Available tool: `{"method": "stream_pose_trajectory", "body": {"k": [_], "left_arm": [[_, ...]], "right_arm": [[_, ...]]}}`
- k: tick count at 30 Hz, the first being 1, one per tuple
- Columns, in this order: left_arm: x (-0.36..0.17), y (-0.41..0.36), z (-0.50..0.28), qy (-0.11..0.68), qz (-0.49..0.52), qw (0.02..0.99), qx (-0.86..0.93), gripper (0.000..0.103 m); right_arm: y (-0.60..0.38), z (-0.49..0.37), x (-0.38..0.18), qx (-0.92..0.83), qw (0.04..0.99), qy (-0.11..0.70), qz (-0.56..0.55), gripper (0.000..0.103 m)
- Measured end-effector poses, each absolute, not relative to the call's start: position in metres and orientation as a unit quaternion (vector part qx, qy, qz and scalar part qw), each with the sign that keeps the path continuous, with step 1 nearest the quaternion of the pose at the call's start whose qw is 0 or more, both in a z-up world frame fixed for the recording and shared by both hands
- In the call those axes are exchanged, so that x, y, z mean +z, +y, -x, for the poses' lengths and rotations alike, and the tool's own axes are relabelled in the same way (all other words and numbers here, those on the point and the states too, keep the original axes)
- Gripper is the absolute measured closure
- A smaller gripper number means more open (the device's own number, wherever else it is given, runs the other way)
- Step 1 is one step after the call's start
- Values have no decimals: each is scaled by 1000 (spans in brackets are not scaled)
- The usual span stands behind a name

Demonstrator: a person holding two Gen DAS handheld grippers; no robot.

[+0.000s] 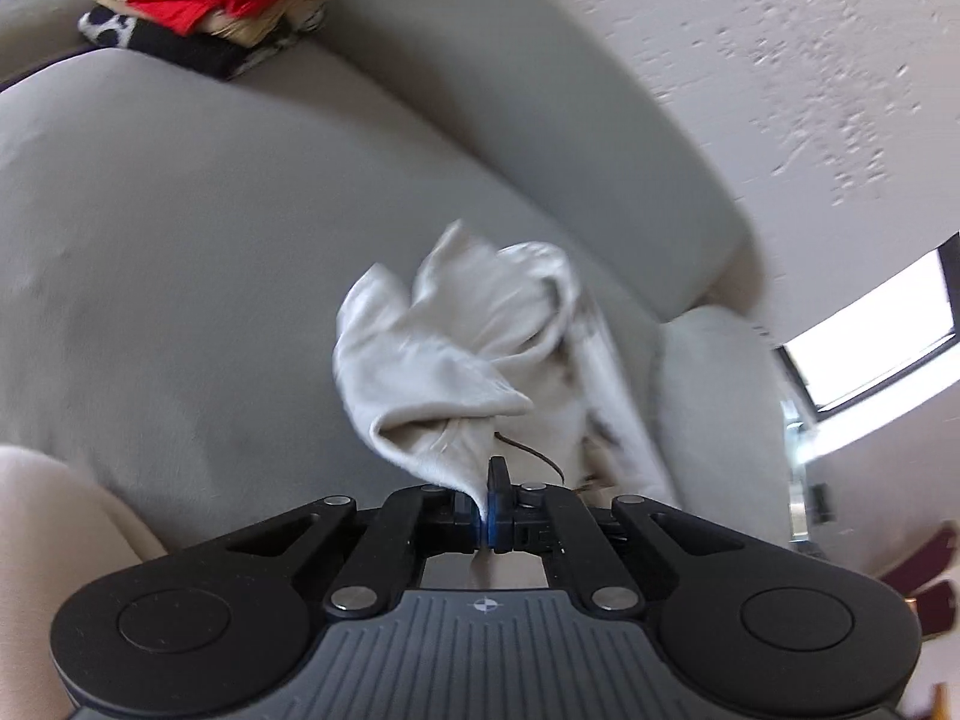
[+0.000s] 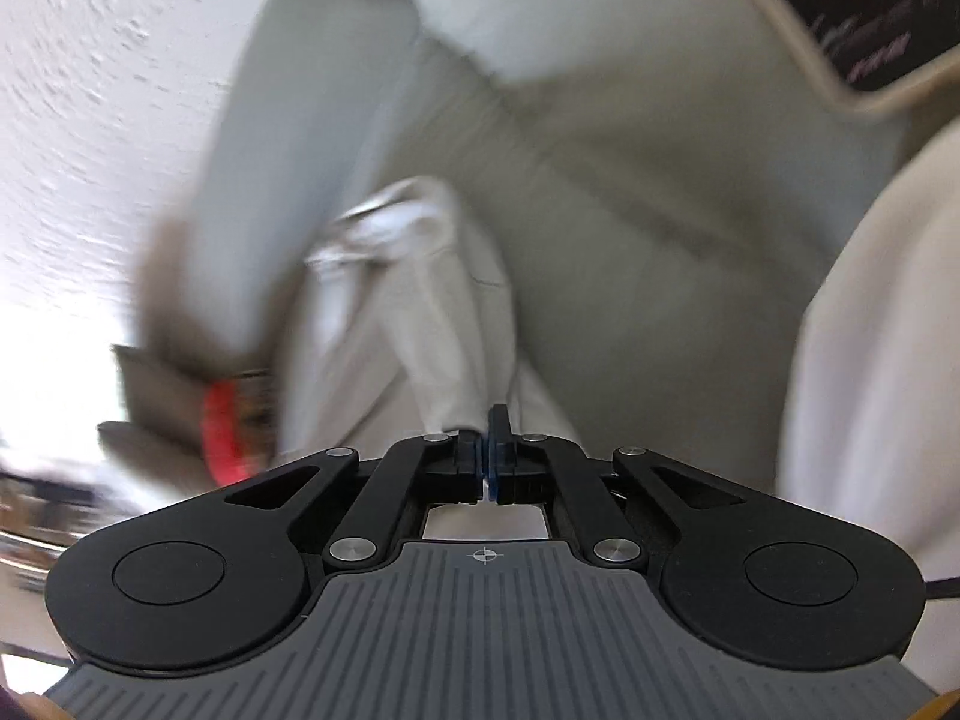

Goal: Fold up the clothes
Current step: 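Lift the shirt high with both tools and shake it out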

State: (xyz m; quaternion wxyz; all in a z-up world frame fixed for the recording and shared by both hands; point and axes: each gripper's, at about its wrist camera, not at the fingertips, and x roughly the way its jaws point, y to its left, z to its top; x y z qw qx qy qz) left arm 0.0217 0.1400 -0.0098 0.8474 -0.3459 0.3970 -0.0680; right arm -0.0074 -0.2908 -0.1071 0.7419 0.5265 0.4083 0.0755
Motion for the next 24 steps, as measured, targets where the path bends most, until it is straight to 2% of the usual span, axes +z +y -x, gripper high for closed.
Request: {"method": "stream_pose_trajectory", "body": {"k": [2, 4, 7, 9, 10, 14, 17, 19, 21, 24], "left_arm": [[28, 151, -24, 366, 367, 851, -87, 103], [74, 164, -27, 318, 380, 863, -96, 103], [153, 179, -18, 210, 409, 881, -114, 103], [202, 184, -1, 124, 419, 890, -129, 103], [221, 183, 9, 87, 414, 896, -133, 102], [271, 167, 25, 53, 366, 923, -108, 103], [296, 163, 45, -1, 367, 915, -166, 103], [307, 158, 60, -35, 344, 925, -155, 103], [315, 154, 71, -54, 325, 935, -131, 103], [316, 163, 68, -38, 357, 923, -141, 103]], "right_arm": [[-288, 8, -75, 119, 733, 371, -557, 102], [-290, 5, -18, 164, 752, 306, -561, 102], [-305, 14, 83, 219, 781, 150, -566, 102], [-314, 37, 146, 234, 808, 20, -541, 102], [-315, 48, 165, 230, 821, -19, -523, 102], [-295, 43, 218, 212, 865, 30, -454, 102], [-291, 64, 251, 218, 877, -3, -429, 102], [-287, 86, 262, 205, 888, -58, -408, 102], [-285, 88, 265, 185, 897, -51, -399, 102], [-290, 94, 268, 189, 890, -44, -412, 102]]}}
